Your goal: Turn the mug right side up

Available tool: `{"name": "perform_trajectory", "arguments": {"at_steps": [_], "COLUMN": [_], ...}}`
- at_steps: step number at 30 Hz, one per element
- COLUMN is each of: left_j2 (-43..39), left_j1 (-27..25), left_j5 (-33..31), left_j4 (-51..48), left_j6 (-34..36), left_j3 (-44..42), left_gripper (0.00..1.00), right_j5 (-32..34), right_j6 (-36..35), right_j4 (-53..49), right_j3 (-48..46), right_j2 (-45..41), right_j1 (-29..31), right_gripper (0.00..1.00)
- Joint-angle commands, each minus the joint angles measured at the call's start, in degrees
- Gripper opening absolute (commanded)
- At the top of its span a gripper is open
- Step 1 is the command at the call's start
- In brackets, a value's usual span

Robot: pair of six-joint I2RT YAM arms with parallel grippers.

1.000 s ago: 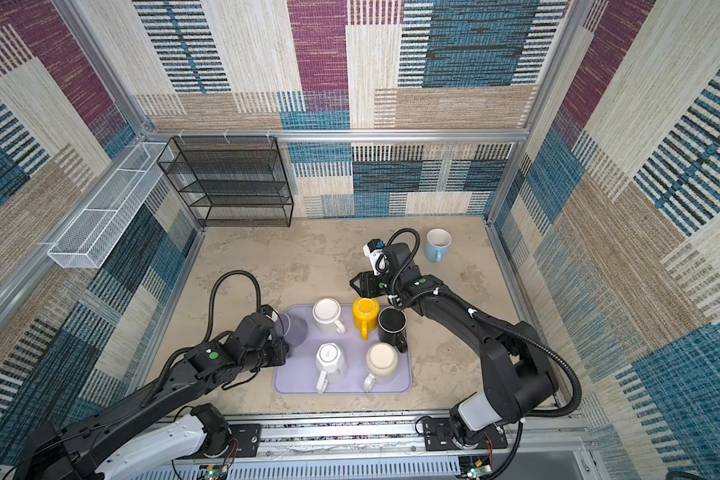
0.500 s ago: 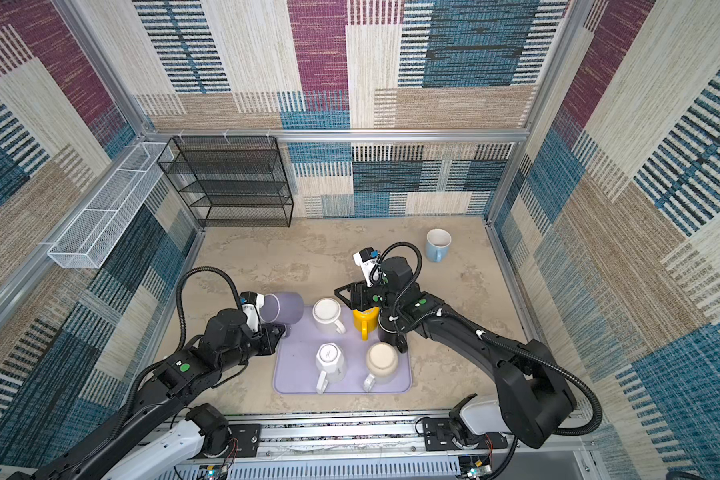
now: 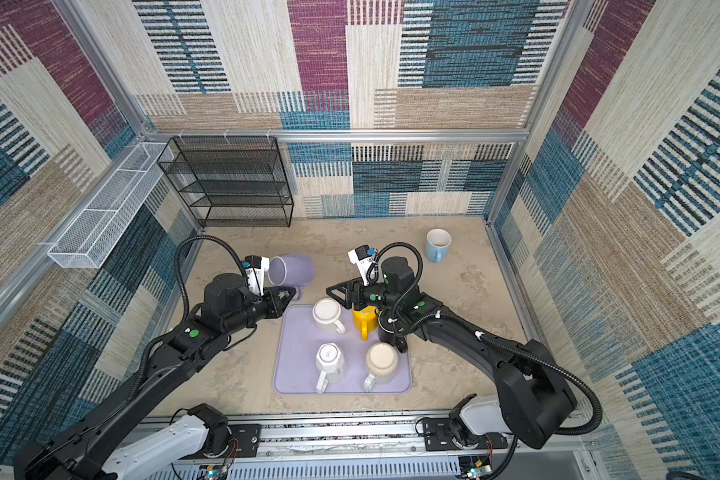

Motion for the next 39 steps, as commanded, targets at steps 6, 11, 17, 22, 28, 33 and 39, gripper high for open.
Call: {"name": "perform_trajectory", "arguments": {"at_steps": [6,11,17,22,28,33,39], "left_j2": [5.7,5.4,0.5,-1.0,-0.1,1.3,3.5], "left_j1": [2.0,2.5,3.2,3.5,3.6,3.6,3.6], "left_j5": [8.6,13.4,16.9,19.9,25.9,29.3,32.4], "left_j4": [21.4,24.2,28.4,28.0,35.7,42.3,50.1], "left_j6": [-2.0,-2.4,-3.8,-3.3,-6.2,-8.2,-10.6], "left_j3": [4.9,3.8,-1.7,-1.9,-4.2,-5.3,-6.4], "left_gripper": [0.0,0.0,0.0,0.0,0.0,0.0,0.0], "right_j5": [-3.5,-4.7,-4.7,-5.9,-7.6,-7.6,-7.7], "right_j6": [4.6,7.8,9.7,11.5,12.6,11.0,10.9], "right_j4": [9.8,14.3,17.9,22.0,24.3,23.0,23.5], "right_j3": [2.9,2.3,1.3,0.5,1.0,2.1,2.6], "right_j2": [1.1,1.4,1.9,2.3,2.4,2.0,1.9], "right_j1": [0.0,0.1,0.0,0.0,0.4,0.9,1.0], "right_gripper": [0.54,0.54,0.51,0.49,0.47,0.41,0.31]}}
